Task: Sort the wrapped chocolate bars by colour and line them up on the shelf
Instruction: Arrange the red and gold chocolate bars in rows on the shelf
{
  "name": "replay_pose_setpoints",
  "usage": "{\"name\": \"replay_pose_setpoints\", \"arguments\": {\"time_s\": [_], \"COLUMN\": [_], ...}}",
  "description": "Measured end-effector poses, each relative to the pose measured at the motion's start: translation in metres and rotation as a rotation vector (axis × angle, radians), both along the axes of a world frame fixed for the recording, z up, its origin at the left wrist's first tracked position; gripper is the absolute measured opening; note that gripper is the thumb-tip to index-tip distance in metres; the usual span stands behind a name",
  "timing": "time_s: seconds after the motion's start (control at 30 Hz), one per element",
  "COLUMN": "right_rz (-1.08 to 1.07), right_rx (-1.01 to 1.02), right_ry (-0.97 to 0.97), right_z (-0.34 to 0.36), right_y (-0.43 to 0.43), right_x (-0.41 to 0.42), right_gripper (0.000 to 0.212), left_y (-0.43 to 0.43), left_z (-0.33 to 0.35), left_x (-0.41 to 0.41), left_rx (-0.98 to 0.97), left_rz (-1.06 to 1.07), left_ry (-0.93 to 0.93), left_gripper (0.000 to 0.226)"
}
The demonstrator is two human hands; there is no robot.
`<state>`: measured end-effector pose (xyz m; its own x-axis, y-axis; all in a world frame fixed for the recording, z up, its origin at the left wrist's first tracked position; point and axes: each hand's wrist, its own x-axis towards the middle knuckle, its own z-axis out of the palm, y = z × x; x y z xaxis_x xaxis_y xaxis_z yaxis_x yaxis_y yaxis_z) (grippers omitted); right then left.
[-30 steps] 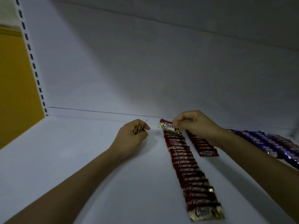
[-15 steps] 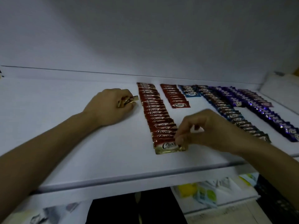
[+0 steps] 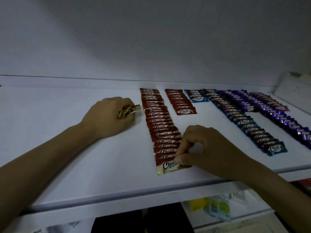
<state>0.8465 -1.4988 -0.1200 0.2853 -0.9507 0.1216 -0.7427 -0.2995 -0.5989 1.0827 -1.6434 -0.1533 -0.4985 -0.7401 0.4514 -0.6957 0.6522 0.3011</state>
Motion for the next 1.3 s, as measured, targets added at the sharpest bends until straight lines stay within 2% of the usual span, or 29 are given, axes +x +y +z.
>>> {"name": "replay_pose_setpoints", "arguments": {"time_s": [0.43, 0.7, 0.87, 0.97, 1.13, 1.17, 1.3], "right_rz": [-0.019, -0.001, -0.011, -0.035, -0.011, 0.010, 0.062], "right_rx": [0.013, 0.015, -0.043, -0.071, 0.057, 0.097, 0.136], "right_ry": [-0.056, -0.068, -0.126, -0.208, -0.200, -0.186, -0.158], "right_z": [-0.004, -0.007, 0.004, 0.013, 0.027, 0.030, 0.049], "right_y": [0.003, 0.002, -0.015, -0.047, -0.103, -0.112, -0.145], "right_x": [-0.003, -0.006, -0.002, 0.009, 0.045, 0.051, 0.069], "right_gripper": [0.019, 0.010, 0.025, 0.020, 0.017, 0.010, 0.010], "left_y": [0.001, 0.004, 0.011, 0.015, 0.015, 0.013, 0.001], "left_z": [0.001, 0.003, 0.007, 0.012, 0.018, 0.018, 0.015], "left_x": [-0.001, -0.001, 0.000, -0.001, 0.003, 0.005, 0.015], "left_rx": [-0.007, 0.002, -0.132, -0.215, -0.300, -0.308, -0.311], "left_rz": [-0.003, 0.009, -0.002, -0.044, -0.016, 0.005, 0.117], "left_ry": [0.023, 0.018, -0.066, -0.086, 0.023, 0.047, 0.135], "left_gripper": [0.046, 0.045, 0.042, 0.048, 0.047, 0.046, 0.039]}}
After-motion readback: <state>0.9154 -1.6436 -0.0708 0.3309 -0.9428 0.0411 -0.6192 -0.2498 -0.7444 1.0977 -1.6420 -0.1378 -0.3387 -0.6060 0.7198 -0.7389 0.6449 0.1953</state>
